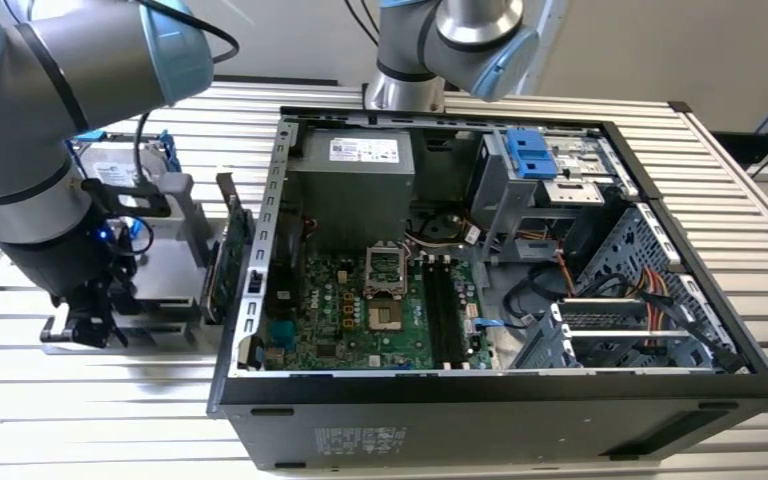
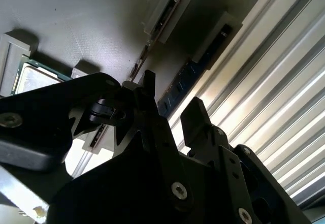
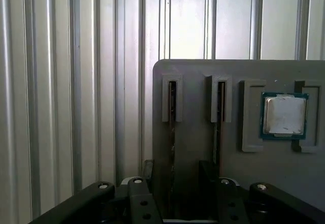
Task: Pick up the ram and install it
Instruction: 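Pick up the ram and move it above insertion slot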
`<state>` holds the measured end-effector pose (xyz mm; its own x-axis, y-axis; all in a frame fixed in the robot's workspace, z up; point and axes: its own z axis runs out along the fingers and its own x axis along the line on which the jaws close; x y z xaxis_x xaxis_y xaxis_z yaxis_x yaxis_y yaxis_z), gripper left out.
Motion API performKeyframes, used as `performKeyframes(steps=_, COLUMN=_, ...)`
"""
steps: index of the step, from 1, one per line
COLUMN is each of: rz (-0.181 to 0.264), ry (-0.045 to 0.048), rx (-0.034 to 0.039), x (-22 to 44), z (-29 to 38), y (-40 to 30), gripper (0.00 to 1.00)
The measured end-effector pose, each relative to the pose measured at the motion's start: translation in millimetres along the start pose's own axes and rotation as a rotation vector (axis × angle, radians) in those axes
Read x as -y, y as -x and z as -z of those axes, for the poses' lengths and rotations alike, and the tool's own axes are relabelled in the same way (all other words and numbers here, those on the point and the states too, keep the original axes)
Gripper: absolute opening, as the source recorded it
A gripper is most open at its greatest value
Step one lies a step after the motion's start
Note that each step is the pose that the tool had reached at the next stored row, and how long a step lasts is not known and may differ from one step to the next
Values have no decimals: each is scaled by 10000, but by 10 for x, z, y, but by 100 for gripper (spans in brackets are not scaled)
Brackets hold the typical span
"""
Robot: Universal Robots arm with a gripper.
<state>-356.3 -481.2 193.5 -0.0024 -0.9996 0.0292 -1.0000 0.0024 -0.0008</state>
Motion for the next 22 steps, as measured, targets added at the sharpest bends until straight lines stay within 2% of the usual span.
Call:
performKeyframes(steps=8, rz=0, ry=-1, rx=-2, x=-1, z=-37, y=-18, gripper=100)
performKeyframes(steps=22, rz=0, ry=0, rx=14, x=-1, z=-38, y=-31, gripper=100)
